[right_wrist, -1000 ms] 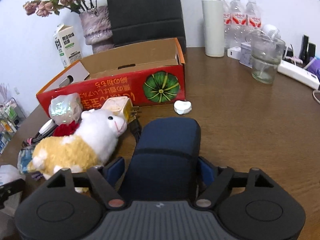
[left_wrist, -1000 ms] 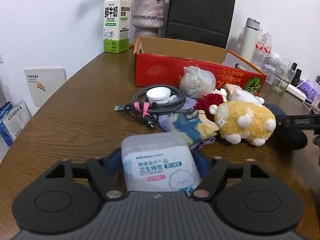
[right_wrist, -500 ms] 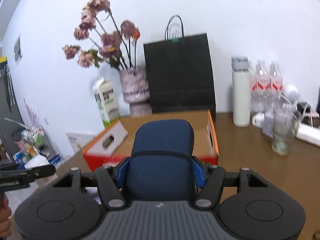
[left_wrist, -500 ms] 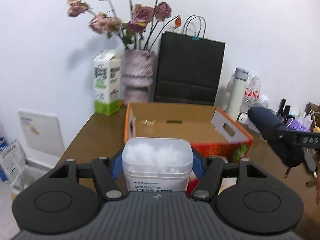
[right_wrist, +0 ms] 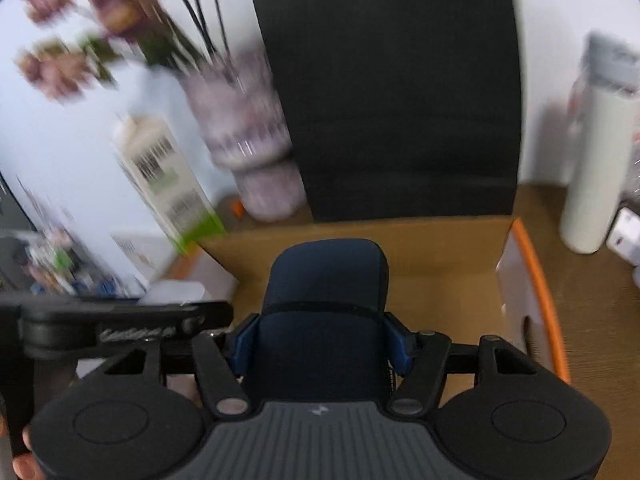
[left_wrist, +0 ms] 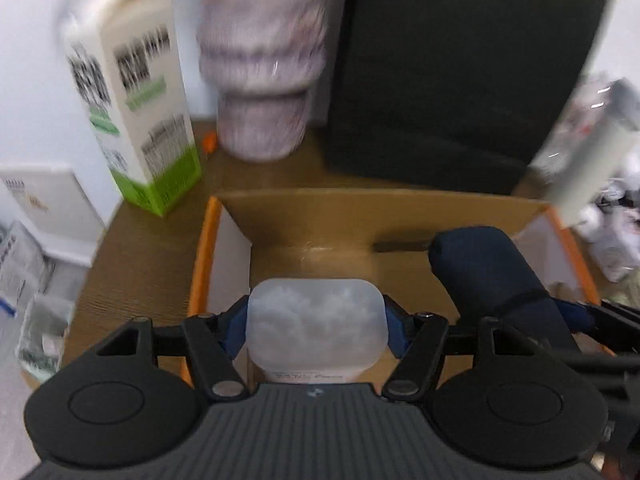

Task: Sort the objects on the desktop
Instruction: 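Lower the tub into the cardboard box with the left tool while the right tool drops the pouch in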

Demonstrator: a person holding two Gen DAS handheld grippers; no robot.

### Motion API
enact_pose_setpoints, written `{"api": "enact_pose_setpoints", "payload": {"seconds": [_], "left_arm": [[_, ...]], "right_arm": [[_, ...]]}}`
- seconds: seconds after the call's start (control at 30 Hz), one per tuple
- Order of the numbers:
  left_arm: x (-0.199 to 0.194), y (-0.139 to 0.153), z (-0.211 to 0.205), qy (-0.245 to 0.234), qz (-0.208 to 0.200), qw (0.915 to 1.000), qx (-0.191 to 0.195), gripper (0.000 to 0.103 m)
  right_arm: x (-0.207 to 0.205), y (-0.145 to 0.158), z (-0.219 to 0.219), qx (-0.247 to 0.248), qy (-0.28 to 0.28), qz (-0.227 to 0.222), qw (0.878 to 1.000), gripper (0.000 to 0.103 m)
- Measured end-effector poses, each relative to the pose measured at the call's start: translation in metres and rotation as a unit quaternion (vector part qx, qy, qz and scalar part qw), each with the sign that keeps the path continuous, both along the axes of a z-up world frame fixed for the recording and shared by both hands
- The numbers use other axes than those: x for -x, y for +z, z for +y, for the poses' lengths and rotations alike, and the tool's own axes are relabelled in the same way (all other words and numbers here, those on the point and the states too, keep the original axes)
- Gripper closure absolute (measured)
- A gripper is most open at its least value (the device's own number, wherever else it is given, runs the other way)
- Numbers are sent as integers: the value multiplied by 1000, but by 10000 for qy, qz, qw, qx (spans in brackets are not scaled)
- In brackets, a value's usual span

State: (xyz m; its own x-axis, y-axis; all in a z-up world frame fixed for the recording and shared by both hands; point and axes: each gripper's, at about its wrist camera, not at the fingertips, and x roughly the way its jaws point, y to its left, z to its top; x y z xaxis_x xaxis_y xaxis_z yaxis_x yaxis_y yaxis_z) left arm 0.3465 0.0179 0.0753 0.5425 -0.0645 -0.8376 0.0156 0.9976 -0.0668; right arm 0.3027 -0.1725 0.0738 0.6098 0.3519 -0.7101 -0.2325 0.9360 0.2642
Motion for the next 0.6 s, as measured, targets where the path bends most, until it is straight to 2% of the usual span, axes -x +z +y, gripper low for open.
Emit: {"api": "enact_pose_setpoints", "payload": {"seconds": [0.07, 0.13, 0.23, 0.33, 0.47, 0.57, 0.6], "left_arm": [[-13, -15, -1, -18, 8, 9998, -177, 36], [-18, -22, -1, -20, 35, 9999, -100, 34], [-23, -25, 0, -165, 38, 9997, 150, 16], [-21, -17, -3, -336, -120, 9993, 127, 12], [-12, 3, 3, -332, -230, 9990, 204, 5], [-1, 23, 14, -236, -446, 9985, 210, 3], [5, 30, 18, -179, -517, 9983, 221, 2]], "right_arm": [[-18, -17, 6, 231, 2, 221, 9995, 41], [-31, -33, 8, 341, -23, 464, 9983, 41], [-43, -50, 9, 298, -14, 746, 9968, 40], [-54, -57, 19, 468, 57, 892, 9949, 40], [-59, -56, 34, 549, 158, 999, 9934, 38], [-56, -40, 31, 204, 197, 877, 9957, 38], [-52, -33, 25, 46, 165, 800, 9967, 35]]}}
